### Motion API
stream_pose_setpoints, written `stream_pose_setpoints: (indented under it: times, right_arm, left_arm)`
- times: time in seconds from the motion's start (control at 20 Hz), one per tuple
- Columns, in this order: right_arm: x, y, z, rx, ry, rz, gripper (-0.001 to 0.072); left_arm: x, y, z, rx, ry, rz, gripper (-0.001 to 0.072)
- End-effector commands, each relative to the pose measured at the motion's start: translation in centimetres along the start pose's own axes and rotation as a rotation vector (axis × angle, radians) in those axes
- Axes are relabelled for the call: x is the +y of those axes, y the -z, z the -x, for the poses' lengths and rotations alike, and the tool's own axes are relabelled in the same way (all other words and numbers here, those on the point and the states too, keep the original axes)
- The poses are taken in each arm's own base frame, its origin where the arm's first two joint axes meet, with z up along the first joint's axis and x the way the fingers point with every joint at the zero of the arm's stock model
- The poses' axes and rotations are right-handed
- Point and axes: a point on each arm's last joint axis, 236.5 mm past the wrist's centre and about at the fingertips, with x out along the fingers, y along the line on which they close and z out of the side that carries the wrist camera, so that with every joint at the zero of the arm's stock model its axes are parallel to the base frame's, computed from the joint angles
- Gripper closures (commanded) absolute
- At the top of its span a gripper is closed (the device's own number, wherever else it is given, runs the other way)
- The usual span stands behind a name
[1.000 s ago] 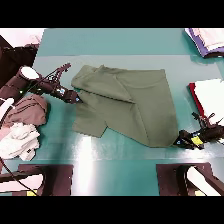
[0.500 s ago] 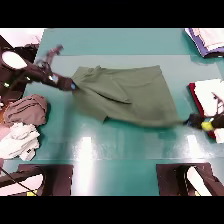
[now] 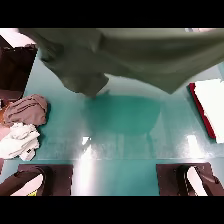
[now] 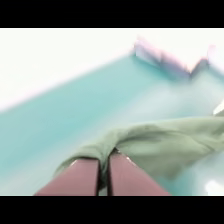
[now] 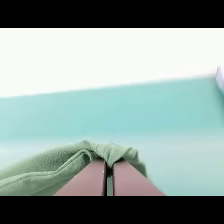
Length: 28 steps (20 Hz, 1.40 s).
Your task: Fold the shirts.
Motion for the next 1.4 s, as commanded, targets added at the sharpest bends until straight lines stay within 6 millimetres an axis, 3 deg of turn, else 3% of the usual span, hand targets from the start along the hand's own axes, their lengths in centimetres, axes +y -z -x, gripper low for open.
stream_pose_setpoints:
  times: [0.0, 0.15, 0.25, 0.35, 0.45, 0.5, 0.6, 0.75, 0.85, 1.0, 1.15, 1.35]
  right_arm:
    - [4.5, -7.7, 4.6, -0.180, -0.036, 0.136, 0.0696]
    - [5.6, -10.4, 7.1, -0.225, 0.005, 0.203, 0.0696]
    - [4.6, -10.9, 8.4, -0.223, 0.090, 0.225, 0.0696]
    - [2.3, -10.0, 9.1, -0.188, 0.199, 0.229, 0.0697]
    - [-0.3, -7.9, 8.8, -0.124, 0.281, 0.216, 0.0697]
    - [-1.5, -6.4, 8.2, -0.072, 0.307, 0.204, 0.0698]
    - [-4.1, -2.1, 5.8, 0.105, 0.325, 0.155, 0.0698]
    - [-7.7, 5.2, 1.6, 0.433, 0.301, 0.054, 0.0698]
    - [-9.8, 9.7, -1.5, 0.629, 0.270, -0.011, 0.0698]
    - [-11.0, 16.6, -7.2, 0.882, 0.193, -0.056, 0.0698]
    - [-12.2, 24.0, -12.3, 1.107, 0.217, -0.052, 0.0698]
    - [-12.5, 31.9, -19.8, 1.187, 0.224, -0.019, 0.0698]
  left_arm:
    - [-4.2, -9.8, 10.5, -0.350, -0.076, -0.114, 0.0681]
    - [-7.6, -12.9, 17.1, -0.516, -0.093, -0.171, 0.0681]
    - [-8.7, -13.3, 19.1, -0.549, -0.092, -0.188, 0.0681]
    - [-8.4, -12.6, 18.3, -0.516, -0.091, -0.183, 0.0681]
    - [-6.5, -10.5, 15.2, -0.425, -0.097, -0.132, 0.0681]
    - [-5.2, -8.5, 12.8, -0.349, -0.095, -0.092, 0.0681]
    - [-2.3, -2.6, 6.9, -0.136, -0.074, 0.018, 0.0681]
    - [1.0, 9.6, -1.1, 0.281, -0.015, 0.163, 0.0680]
    - [2.6, 17.7, -4.9, 0.534, 0.029, 0.258, 0.0680]
    - [5.0, 26.5, -9.5, 0.746, 0.055, 0.376, 0.0680]
    - [7.5, 33.2, -13.7, 0.841, 0.047, 0.453, 0.0680]
    - [11.4, 37.6, -18.9, 0.772, -0.011, 0.434, 0.0680]
